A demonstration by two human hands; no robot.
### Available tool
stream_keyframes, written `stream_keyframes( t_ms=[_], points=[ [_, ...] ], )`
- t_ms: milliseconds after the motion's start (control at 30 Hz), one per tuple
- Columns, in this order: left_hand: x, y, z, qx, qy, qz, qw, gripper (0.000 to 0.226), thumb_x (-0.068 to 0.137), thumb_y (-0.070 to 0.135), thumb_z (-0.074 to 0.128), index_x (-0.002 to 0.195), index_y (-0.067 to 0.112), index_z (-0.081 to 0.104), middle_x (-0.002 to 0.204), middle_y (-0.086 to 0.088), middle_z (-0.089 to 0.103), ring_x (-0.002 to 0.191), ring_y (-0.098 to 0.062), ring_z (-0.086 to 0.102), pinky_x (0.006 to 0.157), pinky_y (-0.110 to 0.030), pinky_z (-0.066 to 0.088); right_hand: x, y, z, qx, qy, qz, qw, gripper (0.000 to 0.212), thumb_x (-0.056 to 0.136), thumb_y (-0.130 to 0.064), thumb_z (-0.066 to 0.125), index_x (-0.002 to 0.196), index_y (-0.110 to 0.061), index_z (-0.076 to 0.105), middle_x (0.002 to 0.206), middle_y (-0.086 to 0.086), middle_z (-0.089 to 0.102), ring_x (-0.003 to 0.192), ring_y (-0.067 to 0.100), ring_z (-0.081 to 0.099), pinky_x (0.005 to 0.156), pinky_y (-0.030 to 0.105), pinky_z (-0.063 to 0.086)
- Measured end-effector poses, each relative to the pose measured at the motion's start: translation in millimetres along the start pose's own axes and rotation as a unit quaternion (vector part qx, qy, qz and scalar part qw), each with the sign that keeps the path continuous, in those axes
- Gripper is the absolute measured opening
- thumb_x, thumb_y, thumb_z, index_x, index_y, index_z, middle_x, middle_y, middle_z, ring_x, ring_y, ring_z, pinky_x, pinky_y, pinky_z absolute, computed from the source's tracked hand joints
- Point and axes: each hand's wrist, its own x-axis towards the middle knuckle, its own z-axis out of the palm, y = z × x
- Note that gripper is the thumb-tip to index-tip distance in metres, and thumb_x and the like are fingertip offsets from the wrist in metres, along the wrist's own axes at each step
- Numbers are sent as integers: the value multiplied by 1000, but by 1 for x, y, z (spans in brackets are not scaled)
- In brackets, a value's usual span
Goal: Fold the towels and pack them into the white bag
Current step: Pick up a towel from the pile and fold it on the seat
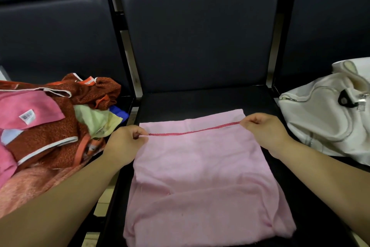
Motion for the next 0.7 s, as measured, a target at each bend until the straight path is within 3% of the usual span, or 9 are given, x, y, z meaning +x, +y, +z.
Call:
stream_keyframes(
  t_ms=[100, 233, 333, 400, 500, 633, 700],
  points=[
    [1, 1, 0, -7, 12, -1, 1000, 21, 88, 12, 73, 79, 30, 71, 81, 12, 73, 80, -9, 68, 70, -19, 45, 2, 0, 1, 71, -5, 15, 997, 27, 86, 3, 73, 92, -23, 72, 99, 3, 73, 90, 17, 67, 75, 25, 50],
    [1, 5, 0, -9, 23, -8, 1000, 17, 88, 12, 75, 82, 27, 72, 82, 12, 72, 80, -6, 66, 69, -16, 43, 4, -2, 0, 85, -15, -4, 996, 42, 83, 17, 66, 92, -23, 71, 98, 6, 70, 90, 18, 65, 78, 25, 51],
    [2, 5, 1, -4, 20, -9, 1000, 17, 88, 12, 75, 81, 27, 72, 81, 12, 72, 79, -6, 66, 69, -18, 44, 6, -1, -1, 100, -11, 17, 995, 31, 82, 9, 72, 93, -20, 73, 96, 5, 73, 94, 22, 69, 88, 34, 56],
    [3, 5, 1, -8, 22, -9, 1000, 17, 88, 13, 75, 81, 28, 73, 81, 13, 72, 80, -6, 67, 70, -17, 44, 6, -2, 0, 94, 0, 25, 995, 18, 84, -3, 78, 92, -20, 75, 95, 1, 75, 94, 18, 71, 87, 33, 57],
    [3, 6, 0, -10, 26, -5, 1000, 16, 88, 11, 74, 83, 26, 75, 81, 15, 72, 79, -2, 65, 69, -13, 43, 10, 0, -1, -10, 12, -26, 1000, 16, 85, -10, 79, 92, -24, 74, 95, -4, 74, 92, 13, 70, 85, 27, 53],
    [12, 7, -2, -32, 34, -4, 999, 21, 88, 11, 74, 80, 30, 72, 84, 12, 73, 82, -7, 68, 80, -27, 53, 23, -4, -5, -120, 0, -48, 992, 21, 84, -11, 80, 98, -25, 73, 100, -6, 72, 94, 10, 67, 89, 27, 53],
    [18, 8, -3, -35, 50, -2, 998, 22, 88, 11, 75, 79, 30, 71, 83, 11, 73, 83, -9, 68, 77, -24, 51, 31, -8, -5, -144, 0, -58, 988, 19, 84, -12, 80, 98, -25, 74, 97, -7, 72, 91, 7, 66, 81, 23, 51]
  ],
)
